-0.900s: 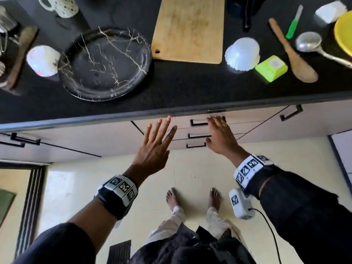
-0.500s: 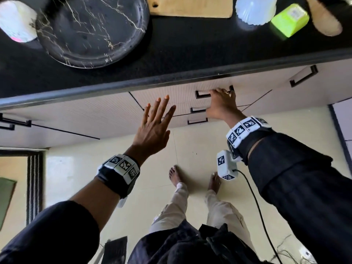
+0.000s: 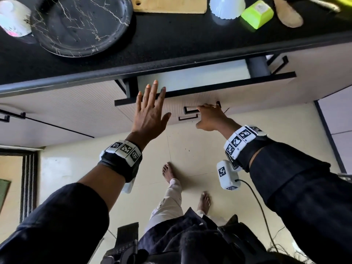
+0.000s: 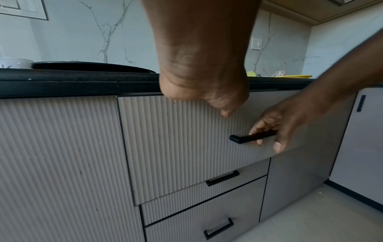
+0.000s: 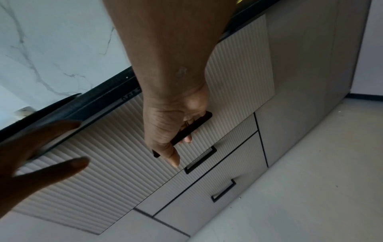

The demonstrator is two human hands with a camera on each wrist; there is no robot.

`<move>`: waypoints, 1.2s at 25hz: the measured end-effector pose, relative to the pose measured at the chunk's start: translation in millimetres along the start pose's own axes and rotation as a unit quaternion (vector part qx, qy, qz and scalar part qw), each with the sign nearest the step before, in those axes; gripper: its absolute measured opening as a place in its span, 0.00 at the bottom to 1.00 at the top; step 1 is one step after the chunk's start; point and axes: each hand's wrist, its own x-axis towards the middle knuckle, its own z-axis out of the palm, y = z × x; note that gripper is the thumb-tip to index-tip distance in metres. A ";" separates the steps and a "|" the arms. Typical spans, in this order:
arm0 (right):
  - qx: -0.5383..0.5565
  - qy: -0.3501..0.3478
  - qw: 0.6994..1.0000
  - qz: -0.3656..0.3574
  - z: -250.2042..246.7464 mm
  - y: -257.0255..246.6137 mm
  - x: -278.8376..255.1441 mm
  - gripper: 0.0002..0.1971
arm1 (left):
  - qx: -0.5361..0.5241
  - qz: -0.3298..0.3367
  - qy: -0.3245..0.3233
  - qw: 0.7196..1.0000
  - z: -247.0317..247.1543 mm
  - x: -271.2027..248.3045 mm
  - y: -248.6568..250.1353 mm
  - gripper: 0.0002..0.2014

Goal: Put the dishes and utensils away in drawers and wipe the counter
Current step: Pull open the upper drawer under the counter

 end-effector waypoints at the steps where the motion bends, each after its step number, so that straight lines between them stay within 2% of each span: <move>1: 0.042 -0.022 0.999 -0.009 4.7 5.6 -18.1 0.37 | -0.007 -0.014 -0.003 1.000 3.5 -5.8 6.2 0.37; 3: 0.166 -0.015 0.985 -0.050 5.7 19.3 -55.5 0.31 | -0.018 -0.034 0.002 0.999 9.3 -20.1 16.5 0.35; 5: 0.267 0.101 0.951 -0.118 3.2 34.2 -106.0 0.16 | -0.038 -0.036 0.026 0.998 11.6 -49.5 33.4 0.35; 7: 0.261 0.263 0.918 -0.143 2.0 42.5 -129.2 0.07 | -0.059 -0.049 0.040 0.996 11.0 -63.8 33.3 0.35; 8: 0.218 0.314 0.912 -0.147 9.0 49.3 -142.9 0.10 | -0.060 -0.064 0.037 0.995 10.4 -76.1 39.1 0.35; 9: 0.155 0.329 0.921 -0.139 22.8 60.5 -157.7 0.17 | -0.056 -0.075 0.028 0.995 10.2 -92.7 49.7 0.36; 11: 0.052 0.258 0.960 -0.090 53.0 82.8 -175.7 0.32 | -0.032 -0.083 0.007 0.996 14.0 -121.3 67.9 0.38; 12: 0.025 0.208 0.975 -0.070 66.9 89.3 -184.2 0.35 | -0.023 -0.085 0.000 0.996 17.1 -134.9 75.6 0.38; 13: 0.010 0.174 0.983 -0.061 80.4 93.8 -192.3 0.35 | -0.021 -0.087 -0.005 0.996 20.3 -148.5 82.0 0.38; 17: 0.006 0.132 0.989 -0.069 110.1 95.5 -228.2 0.37 | -0.027 -0.085 -0.008 0.996 30.4 -194.5 96.8 0.36; 26: -0.028 0.147 0.985 -0.087 166.5 102.6 -287.8 0.44 | -0.040 -0.095 -0.001 0.995 42.9 -265.2 127.5 0.34; 30: -0.010 0.162 0.983 -0.081 161.4 100.5 -292.4 0.41 | -0.042 -0.131 -0.070 0.988 31.0 -261.5 135.0 0.33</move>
